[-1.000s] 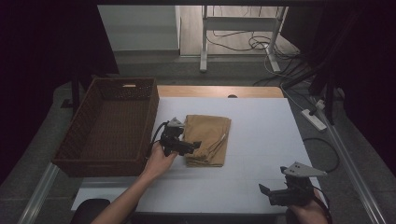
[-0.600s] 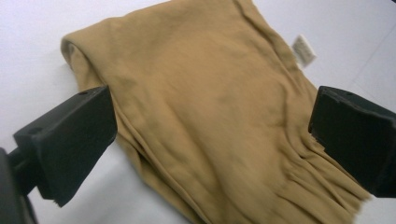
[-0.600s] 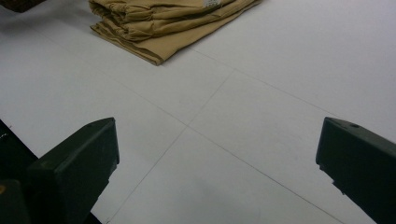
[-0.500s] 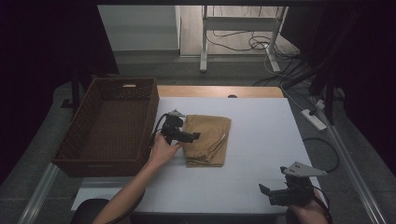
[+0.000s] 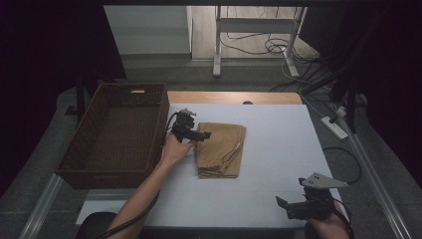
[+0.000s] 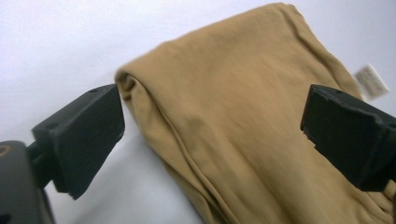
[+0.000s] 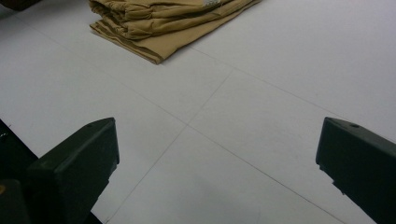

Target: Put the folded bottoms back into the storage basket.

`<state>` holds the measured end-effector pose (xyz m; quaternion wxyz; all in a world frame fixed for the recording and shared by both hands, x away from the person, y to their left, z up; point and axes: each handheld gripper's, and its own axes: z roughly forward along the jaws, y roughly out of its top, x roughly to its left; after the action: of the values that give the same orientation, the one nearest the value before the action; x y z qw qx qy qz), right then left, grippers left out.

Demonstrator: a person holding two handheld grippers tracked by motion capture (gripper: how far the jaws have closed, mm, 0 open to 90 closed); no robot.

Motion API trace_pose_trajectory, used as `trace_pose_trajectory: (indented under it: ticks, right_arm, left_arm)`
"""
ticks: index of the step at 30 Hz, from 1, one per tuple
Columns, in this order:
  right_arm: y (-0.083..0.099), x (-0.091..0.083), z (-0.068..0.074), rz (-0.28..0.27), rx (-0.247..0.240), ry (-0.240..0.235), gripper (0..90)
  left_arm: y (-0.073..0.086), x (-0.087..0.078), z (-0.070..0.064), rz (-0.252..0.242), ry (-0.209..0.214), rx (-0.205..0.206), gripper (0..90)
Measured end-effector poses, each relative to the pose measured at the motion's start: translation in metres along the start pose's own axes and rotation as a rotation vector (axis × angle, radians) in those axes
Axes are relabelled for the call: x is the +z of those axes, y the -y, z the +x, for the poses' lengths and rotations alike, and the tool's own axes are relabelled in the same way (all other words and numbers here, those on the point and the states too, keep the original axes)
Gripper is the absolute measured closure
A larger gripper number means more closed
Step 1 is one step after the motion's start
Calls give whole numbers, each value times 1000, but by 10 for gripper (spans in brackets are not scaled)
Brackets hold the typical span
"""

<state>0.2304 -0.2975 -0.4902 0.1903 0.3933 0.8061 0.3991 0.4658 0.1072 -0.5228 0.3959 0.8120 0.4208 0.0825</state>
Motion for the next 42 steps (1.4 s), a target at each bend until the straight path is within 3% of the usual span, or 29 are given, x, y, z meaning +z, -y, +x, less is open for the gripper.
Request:
trace_pose_trajectory:
  ticks: [11, 19, 21, 24, 28, 31, 35, 42]
  right_arm:
    - [0, 0, 0, 0, 0, -3, 2]
    - [0, 0, 0, 2, -3, -8, 3]
    - [0, 0, 0, 3, -3, -7, 2]
    - [0, 0, 0, 4, -2, -8, 2]
    - [0, 0, 0, 4, -4, -9, 2]
    - [0, 0, 1, 6, -4, -8, 2]
    - [0, 1, 1, 8, -9, -8, 2]
    - [0, 1, 0, 10, -5, -8, 2]
  left_arm:
    - [-9, 28, 19, 40, -51, -47, 67]
    - [-14, 41, 29, 82, -99, -44, 93]
    - [-15, 40, 30, 87, -126, -40, 167]
    - [-17, 40, 31, 87, -120, -44, 246]
    - [-17, 40, 28, 99, -127, 1, 336]
    - [-17, 41, 22, 106, -119, 38, 478]
    - [-17, 42, 19, 104, -80, 29, 689]
    - [-16, 41, 18, 98, -71, 34, 772]
